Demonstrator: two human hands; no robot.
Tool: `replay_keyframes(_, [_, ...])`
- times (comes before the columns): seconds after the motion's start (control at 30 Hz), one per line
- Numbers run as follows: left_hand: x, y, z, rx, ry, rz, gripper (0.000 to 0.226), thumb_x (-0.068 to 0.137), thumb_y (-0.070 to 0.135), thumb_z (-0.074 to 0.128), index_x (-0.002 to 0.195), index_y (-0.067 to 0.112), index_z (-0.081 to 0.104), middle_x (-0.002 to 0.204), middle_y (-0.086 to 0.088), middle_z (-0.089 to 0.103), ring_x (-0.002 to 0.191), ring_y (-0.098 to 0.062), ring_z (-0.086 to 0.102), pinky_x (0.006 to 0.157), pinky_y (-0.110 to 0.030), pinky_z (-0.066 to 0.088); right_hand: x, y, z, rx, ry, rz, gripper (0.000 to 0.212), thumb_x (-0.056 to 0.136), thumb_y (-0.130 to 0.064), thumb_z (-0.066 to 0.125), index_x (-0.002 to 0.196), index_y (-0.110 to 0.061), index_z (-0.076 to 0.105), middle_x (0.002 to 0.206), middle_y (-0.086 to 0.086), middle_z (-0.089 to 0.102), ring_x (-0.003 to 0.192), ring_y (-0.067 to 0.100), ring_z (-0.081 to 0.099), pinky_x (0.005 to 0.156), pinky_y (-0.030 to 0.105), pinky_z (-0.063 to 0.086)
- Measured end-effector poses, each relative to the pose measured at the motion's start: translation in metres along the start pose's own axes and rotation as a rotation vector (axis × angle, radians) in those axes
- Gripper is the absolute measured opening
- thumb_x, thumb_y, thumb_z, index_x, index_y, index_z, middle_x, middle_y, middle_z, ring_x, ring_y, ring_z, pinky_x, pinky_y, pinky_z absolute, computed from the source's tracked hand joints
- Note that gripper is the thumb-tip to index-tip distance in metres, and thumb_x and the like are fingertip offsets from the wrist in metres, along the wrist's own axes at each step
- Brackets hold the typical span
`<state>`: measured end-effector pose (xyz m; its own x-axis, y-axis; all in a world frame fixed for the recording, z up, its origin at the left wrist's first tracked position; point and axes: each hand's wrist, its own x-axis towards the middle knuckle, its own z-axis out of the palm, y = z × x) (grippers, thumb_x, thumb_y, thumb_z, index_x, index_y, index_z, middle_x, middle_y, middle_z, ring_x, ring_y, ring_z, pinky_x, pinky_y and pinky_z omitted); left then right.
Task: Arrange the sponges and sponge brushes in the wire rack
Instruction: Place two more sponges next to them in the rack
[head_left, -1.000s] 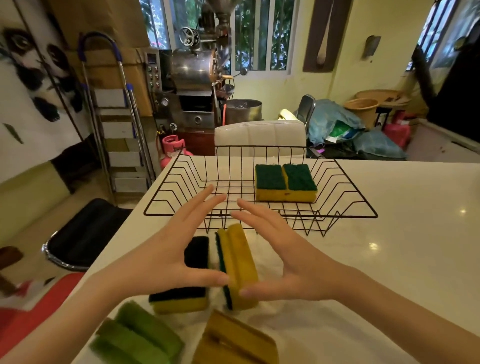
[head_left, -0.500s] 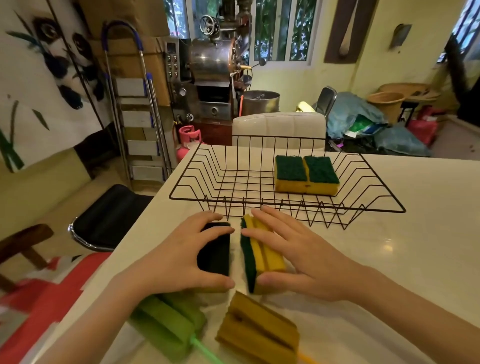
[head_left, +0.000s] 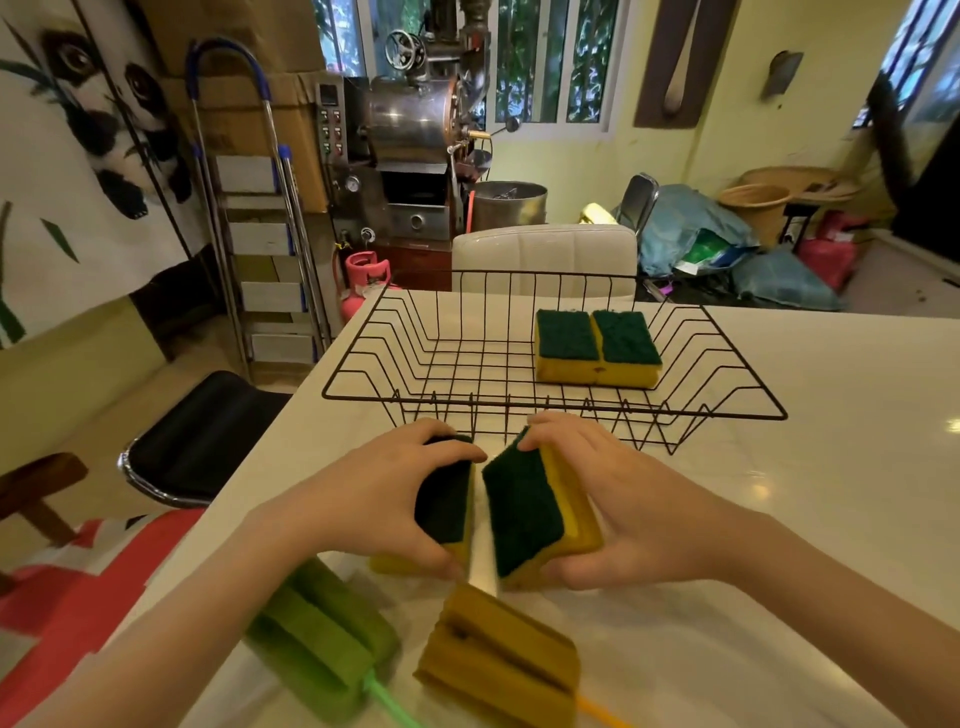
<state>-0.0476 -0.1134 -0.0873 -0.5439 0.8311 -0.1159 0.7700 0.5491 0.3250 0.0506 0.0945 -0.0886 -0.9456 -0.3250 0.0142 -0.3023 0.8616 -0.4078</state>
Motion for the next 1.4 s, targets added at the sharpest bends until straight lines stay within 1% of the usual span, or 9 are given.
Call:
replay_keyframes(0.1, [0.005,0.005,0.002,0.020,-0.031,0.013,0.092,0.058,0.055,0.075,0.134,0.041,0.025,0.142,0.011,0.024,0.127,-0.009,0.025,0.102,-0.023,0.030,-0.014,0.014,0.003,0.091,-0.003,0.092,0.092,0.062,-0.054,0.074,0.132,-0.046,0.014,0.132,-0.022,0.026,0.119,-0.003,0.034,0.091,0.015,0.043])
replay_keyframes(0.2, [0.009,0.008,0.005,0.070,-0.055,0.021,0.092,0.059,0.057,0.073,0.135,0.044,0.022,0.146,0.011,0.019,0.130,-0.010,0.022,0.105,-0.027,0.028,-0.028,0.025,0.010,0.165,-0.031,0.183,0.095,0.062,-0.052,0.075,0.133,-0.046,0.012,0.132,-0.022,0.025,0.120,0.000,0.035,0.092,0.019,0.049])
replay_keyframes(0.4, [0.017,0.018,0.008,0.144,-0.064,0.041,0.092,0.060,0.058,0.071,0.135,0.043,0.021,0.147,0.009,0.019,0.132,-0.012,0.021,0.106,-0.029,0.028,-0.033,0.033,0.015,0.215,0.017,0.228,0.092,0.059,-0.053,0.077,0.130,-0.046,0.019,0.127,-0.022,0.031,0.119,-0.006,0.034,0.094,0.015,0.043])
replay_keyframes(0.6, [0.021,0.024,0.008,0.196,-0.095,0.058,0.098,0.060,0.063,0.068,0.138,0.041,0.013,0.149,0.008,0.017,0.133,-0.014,0.020,0.108,-0.031,0.027,-0.030,0.021,0.002,0.168,-0.050,0.246,0.105,0.061,-0.054,0.075,0.139,-0.037,0.008,0.144,-0.014,0.021,0.121,-0.002,0.025,0.098,0.017,0.034])
replay_keyframes(0.77, [0.016,0.018,-0.012,0.010,-0.166,0.061,0.101,0.061,0.050,0.076,0.138,0.042,0.010,0.147,0.014,0.019,0.130,-0.006,0.024,0.105,-0.024,0.030,-0.024,0.007,-0.007,0.028,-0.059,0.171,0.102,0.060,-0.057,0.073,0.138,-0.038,0.010,0.142,-0.014,0.028,0.120,0.001,0.031,0.093,0.014,0.039])
replay_keyframes(0.97, [0.021,0.019,-0.019,0.137,-0.205,0.073,0.086,0.063,0.045,0.075,0.134,0.039,0.027,0.136,0.011,0.035,0.121,-0.011,0.035,0.098,-0.030,0.040,-0.012,-0.002,-0.014,-0.154,-0.147,0.153,0.088,0.064,-0.052,0.073,0.134,-0.033,0.022,0.127,-0.007,0.044,0.110,0.010,0.043,0.085,0.021,0.050])
replay_keyframes(1.1, [0.020,0.022,-0.035,0.071,-0.160,0.101,0.083,0.062,0.049,0.076,0.130,0.045,0.029,0.129,0.017,0.039,0.115,-0.005,0.036,0.092,-0.021,0.038,-0.011,-0.006,-0.037,-0.091,-0.123,0.083,0.079,0.063,-0.048,0.076,0.126,-0.036,0.030,0.116,-0.012,0.046,0.101,0.006,0.047,0.076,0.018,0.050])
replay_keyframes(1.27, [0.012,0.034,-0.065,0.068,-0.173,0.130,0.071,0.061,0.053,0.073,0.109,0.065,0.023,0.110,0.041,0.030,0.105,0.012,0.033,0.081,-0.005,0.032,-0.016,-0.012,-0.069,-0.074,-0.061,0.007,0.076,0.061,-0.048,0.077,0.121,-0.043,0.032,0.117,-0.020,0.044,0.105,0.000,0.045,0.084,0.018,0.048])
replay_keyframes(1.4, [0.014,0.044,-0.093,0.095,-0.080,0.135,0.075,0.061,0.053,0.072,0.119,0.058,0.026,0.121,0.026,0.038,0.113,0.001,0.037,0.085,-0.015,0.041,-0.009,-0.011,-0.099,-0.049,-0.001,-0.015,0.074,0.060,-0.046,0.078,0.118,-0.046,0.033,0.116,-0.023,0.044,0.107,-0.001,0.046,0.084,0.013,0.047])
